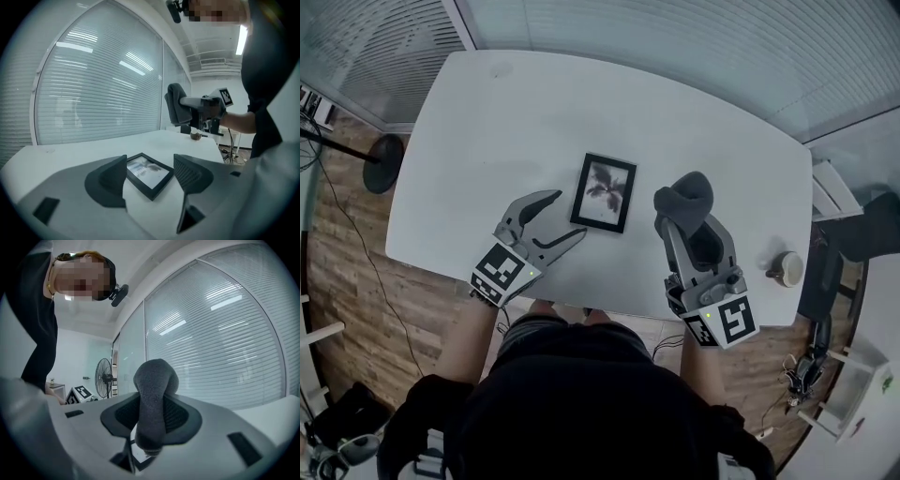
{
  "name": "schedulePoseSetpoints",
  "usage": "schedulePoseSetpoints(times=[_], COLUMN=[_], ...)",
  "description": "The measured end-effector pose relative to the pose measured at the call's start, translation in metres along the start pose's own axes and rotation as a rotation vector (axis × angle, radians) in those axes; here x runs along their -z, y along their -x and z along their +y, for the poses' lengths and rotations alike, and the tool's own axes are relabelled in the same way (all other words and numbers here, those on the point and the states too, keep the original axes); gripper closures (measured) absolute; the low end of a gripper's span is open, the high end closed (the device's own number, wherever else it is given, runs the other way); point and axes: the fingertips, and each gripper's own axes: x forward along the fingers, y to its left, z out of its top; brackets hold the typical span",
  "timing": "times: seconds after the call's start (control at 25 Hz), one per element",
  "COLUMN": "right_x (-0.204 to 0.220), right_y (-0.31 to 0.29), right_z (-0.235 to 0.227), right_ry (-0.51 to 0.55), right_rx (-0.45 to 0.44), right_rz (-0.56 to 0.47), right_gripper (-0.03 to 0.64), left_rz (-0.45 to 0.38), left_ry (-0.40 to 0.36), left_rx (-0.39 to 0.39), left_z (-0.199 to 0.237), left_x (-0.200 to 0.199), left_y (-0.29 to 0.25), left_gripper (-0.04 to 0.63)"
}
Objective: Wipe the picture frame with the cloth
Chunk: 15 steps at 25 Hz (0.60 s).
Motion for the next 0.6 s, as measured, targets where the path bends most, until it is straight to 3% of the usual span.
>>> schedulePoseSetpoints(times=[0.32,0.6], right_x=[0.005,0.010], right_y=[-0.006,-0.003], right_z=[-0.001,0.004], right_ry=[-0.027,-0.030], right_rx=[-0.007,-0.005], right_rz=[0.012,0.015], right_gripper=[0.495,0.495], left_rz=[0.137,0.206], left_ry=[0.002,-0.030], left_rx=[-0.002,-0.022], left_z=[0.002,0.000], left_x=[0.031,0.047], left_y=[-0.025,-0.041], left_gripper=[0.241,0.236])
